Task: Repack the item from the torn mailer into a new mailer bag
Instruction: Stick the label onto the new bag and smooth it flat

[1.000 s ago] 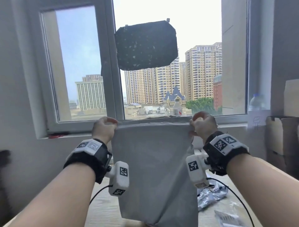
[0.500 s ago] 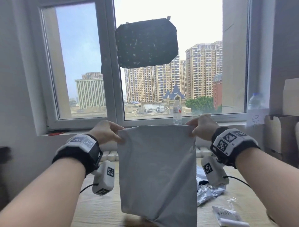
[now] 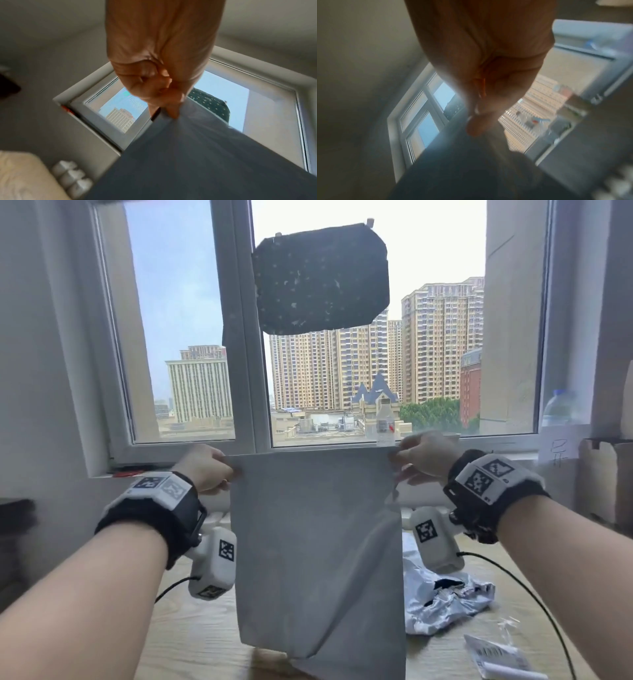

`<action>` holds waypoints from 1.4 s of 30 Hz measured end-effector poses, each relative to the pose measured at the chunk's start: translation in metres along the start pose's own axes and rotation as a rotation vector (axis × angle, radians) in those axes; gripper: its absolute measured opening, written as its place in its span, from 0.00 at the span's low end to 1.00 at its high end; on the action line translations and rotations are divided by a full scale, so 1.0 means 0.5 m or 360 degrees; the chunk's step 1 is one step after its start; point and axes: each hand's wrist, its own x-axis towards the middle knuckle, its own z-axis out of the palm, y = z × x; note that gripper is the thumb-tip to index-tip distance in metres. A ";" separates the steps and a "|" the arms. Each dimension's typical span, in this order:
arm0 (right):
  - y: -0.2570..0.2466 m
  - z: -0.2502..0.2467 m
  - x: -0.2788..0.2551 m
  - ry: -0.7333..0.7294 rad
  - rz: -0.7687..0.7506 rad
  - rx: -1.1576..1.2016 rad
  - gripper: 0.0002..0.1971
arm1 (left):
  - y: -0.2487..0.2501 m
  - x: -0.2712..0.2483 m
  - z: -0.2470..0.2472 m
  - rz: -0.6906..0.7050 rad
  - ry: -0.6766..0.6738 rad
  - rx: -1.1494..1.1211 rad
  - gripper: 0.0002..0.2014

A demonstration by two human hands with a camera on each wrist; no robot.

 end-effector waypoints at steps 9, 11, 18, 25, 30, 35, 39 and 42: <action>-0.036 0.135 0.087 0.0182 -0.0476 0.0684 0.09 | -0.066 0.046 -0.048 0.0210 0.0596 -0.0580 0.10; -0.036 0.139 0.080 0.0172 -0.0548 0.0716 0.09 | -0.075 0.028 -0.058 0.0253 0.0648 -0.0640 0.12; 0.134 0.185 -0.024 -0.0484 -0.0365 -0.0266 0.07 | -0.269 -0.076 0.012 -0.0092 0.0088 0.0029 0.14; 0.205 0.300 -0.120 -0.0906 -0.0194 -0.1471 0.14 | -0.316 -0.165 0.135 -0.0231 -0.0614 0.1005 0.16; 0.197 0.408 -0.161 -0.0816 -0.0454 -0.1219 0.08 | -0.255 -0.196 0.266 -0.0111 -0.0898 0.0453 0.06; 0.247 0.446 -0.170 -0.0859 -0.0309 -0.1274 0.10 | -0.304 -0.212 0.339 -0.0018 -0.0874 0.0629 0.12; 0.286 0.370 -0.138 -0.0827 -0.0099 -0.1291 0.04 | -0.369 -0.200 0.274 -0.0212 -0.0790 0.0840 0.08; 0.296 0.334 -0.118 -0.0751 -0.0015 -0.1232 0.08 | -0.367 -0.187 0.235 -0.0243 -0.0752 0.0896 0.08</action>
